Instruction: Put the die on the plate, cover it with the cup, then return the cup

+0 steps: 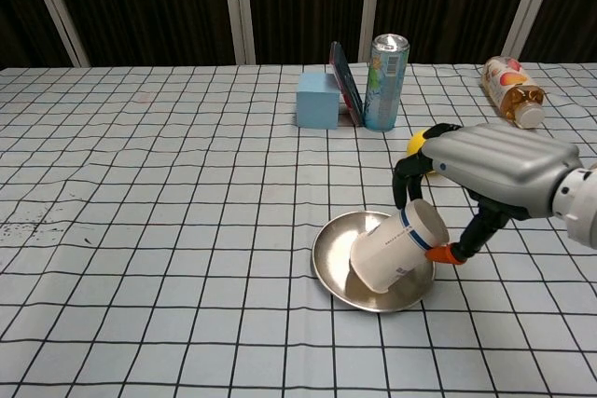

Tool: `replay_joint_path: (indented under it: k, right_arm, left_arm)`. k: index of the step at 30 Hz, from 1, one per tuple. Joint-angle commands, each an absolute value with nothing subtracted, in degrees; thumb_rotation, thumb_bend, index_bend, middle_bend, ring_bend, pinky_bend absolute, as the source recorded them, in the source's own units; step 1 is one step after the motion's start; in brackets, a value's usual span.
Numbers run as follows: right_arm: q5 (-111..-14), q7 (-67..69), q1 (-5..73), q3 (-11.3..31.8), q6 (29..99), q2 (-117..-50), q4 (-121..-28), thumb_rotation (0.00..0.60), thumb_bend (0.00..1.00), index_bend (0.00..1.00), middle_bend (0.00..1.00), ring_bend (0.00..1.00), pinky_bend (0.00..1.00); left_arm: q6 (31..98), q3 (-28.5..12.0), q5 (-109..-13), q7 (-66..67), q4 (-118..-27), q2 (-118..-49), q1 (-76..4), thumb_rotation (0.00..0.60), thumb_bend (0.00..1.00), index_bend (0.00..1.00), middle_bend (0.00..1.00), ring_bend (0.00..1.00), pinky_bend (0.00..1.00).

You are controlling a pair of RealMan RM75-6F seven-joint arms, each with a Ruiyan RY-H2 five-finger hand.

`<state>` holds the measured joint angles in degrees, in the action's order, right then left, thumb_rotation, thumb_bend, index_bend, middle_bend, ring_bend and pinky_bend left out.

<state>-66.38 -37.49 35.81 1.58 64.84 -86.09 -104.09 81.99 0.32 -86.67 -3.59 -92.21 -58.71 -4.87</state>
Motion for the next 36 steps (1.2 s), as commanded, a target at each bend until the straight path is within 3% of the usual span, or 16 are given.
replay_joint_path:
  k: [1, 9, 21, 36]
  right_arm:
    - [-67.4, -37.9, 35.7, 1.8, 65.6, -86.7, -104.3, 0.6, 0.29, 0.71, 0.48, 0.23, 0.0]
    - [-71.3, -44.8, 36.1, 2.4, 69.5, -90.7, -102.6, 0.6, 0.3, 0.71, 0.48, 0.23, 0.0]
    - [-67.3, -54.6, 39.3, 4.0, 66.6, -96.9, -99.5, 0.6, 0.31, 0.71, 0.49, 0.23, 0.0]
    - [-67.2, -49.4, 41.4, 10.3, 67.6, -103.3, -87.6, 0.6, 0.32, 0.71, 0.5, 0.24, 0.0]
  left_arm:
    - [82.0, 0.3, -86.7, -3.7, -92.1, -58.7, -4.9, 0.6, 0.3, 0.25, 0.0, 0.0, 0.02]
    - [82.0, 0.5, -87.0, -3.6, -92.2, -58.7, -4.8, 0.6, 0.3, 0.25, 0.0, 0.0, 0.02]
    - [82.4, 0.2, -86.6, -4.5, -92.0, -58.4, -4.7, 0.6, 0.3, 0.25, 0.0, 0.0, 0.02]
    - [82.1, 0.1, -86.6, -5.5, -91.6, -58.2, -4.8, 0.6, 0.3, 0.25, 0.0, 0.0, 0.02]
